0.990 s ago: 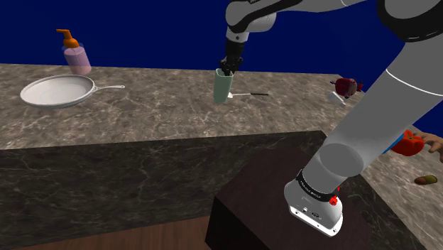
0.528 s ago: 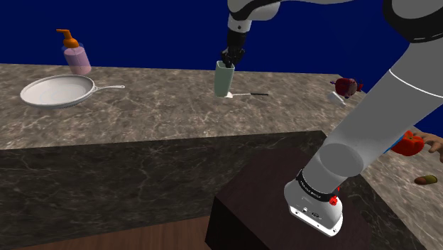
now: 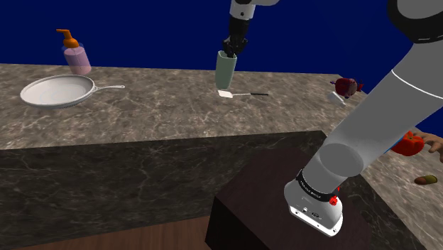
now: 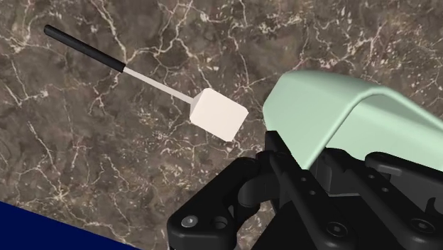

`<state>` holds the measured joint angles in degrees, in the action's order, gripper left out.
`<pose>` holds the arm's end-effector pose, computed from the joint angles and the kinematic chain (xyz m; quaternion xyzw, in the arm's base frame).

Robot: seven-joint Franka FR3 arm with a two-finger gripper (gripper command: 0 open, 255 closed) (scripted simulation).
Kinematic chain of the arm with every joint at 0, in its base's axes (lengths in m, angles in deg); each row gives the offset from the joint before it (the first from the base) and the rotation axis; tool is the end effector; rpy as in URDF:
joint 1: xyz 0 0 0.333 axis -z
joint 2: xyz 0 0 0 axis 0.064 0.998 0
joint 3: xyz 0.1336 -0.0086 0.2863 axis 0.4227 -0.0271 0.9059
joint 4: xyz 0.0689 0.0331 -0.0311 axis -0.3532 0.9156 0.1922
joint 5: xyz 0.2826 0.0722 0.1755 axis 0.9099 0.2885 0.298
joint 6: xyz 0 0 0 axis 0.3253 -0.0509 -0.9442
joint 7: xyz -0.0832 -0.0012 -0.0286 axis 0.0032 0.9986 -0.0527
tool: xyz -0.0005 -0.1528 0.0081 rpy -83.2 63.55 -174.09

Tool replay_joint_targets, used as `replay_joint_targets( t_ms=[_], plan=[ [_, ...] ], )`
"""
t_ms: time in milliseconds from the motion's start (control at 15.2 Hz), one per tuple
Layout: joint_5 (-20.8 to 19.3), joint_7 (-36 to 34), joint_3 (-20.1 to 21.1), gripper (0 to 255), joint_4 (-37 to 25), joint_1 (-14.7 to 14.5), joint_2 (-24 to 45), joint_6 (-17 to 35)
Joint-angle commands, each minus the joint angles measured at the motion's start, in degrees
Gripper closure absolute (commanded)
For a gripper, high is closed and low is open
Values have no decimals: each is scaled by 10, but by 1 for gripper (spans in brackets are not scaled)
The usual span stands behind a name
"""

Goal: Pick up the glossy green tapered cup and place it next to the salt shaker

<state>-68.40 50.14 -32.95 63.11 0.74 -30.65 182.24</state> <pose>0.4744 -0.0849 0.4850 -0.9987 0.0471 -0.0108 0.0165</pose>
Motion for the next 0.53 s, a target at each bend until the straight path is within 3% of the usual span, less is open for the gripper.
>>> replay_joint_targets(
  t_ms=[0,462],
  plan=[
    [0,-1,0,255,-17,0,0,-17],
    [-1,-2,0,255,-69,0,-1,-71]
  ],
)
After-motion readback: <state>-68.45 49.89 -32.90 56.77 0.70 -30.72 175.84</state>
